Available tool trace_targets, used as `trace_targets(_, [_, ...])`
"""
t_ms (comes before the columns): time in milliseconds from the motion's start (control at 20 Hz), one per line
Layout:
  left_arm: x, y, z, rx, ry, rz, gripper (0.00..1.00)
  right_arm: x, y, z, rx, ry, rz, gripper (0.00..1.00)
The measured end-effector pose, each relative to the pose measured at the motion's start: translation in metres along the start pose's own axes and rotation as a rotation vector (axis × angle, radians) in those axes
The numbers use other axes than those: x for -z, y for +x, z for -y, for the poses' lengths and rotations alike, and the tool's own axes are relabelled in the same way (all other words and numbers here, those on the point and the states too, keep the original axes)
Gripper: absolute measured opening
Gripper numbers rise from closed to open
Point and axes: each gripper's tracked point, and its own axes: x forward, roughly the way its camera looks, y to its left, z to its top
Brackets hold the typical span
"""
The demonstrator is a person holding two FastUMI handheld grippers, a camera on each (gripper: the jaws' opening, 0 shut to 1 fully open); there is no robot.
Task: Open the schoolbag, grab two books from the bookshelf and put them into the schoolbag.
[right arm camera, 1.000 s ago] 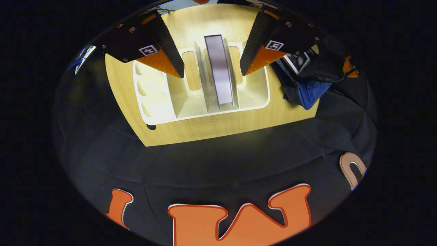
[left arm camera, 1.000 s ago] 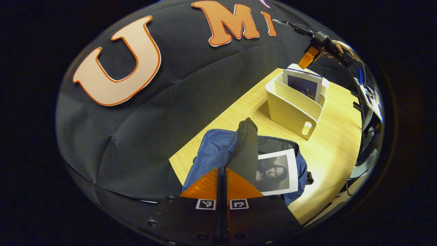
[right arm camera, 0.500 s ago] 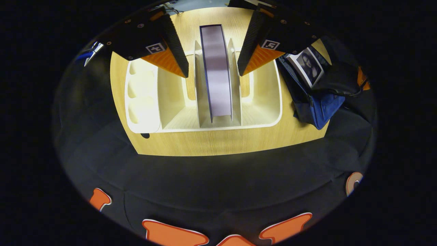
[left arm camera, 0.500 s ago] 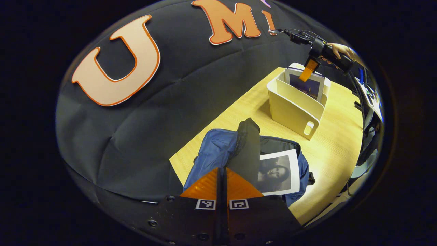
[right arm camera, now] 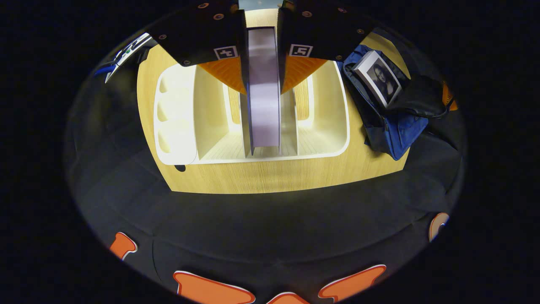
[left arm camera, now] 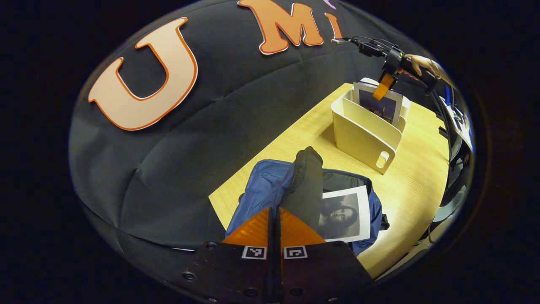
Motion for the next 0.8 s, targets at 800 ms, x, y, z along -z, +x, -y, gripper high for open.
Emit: trace_targets(800, [0.001,0.002,-0.004,-0.009,-0.035,0.011,0.01,-0.026,-0.229,-0.013,-0.204,0.151,0.383,0.29])
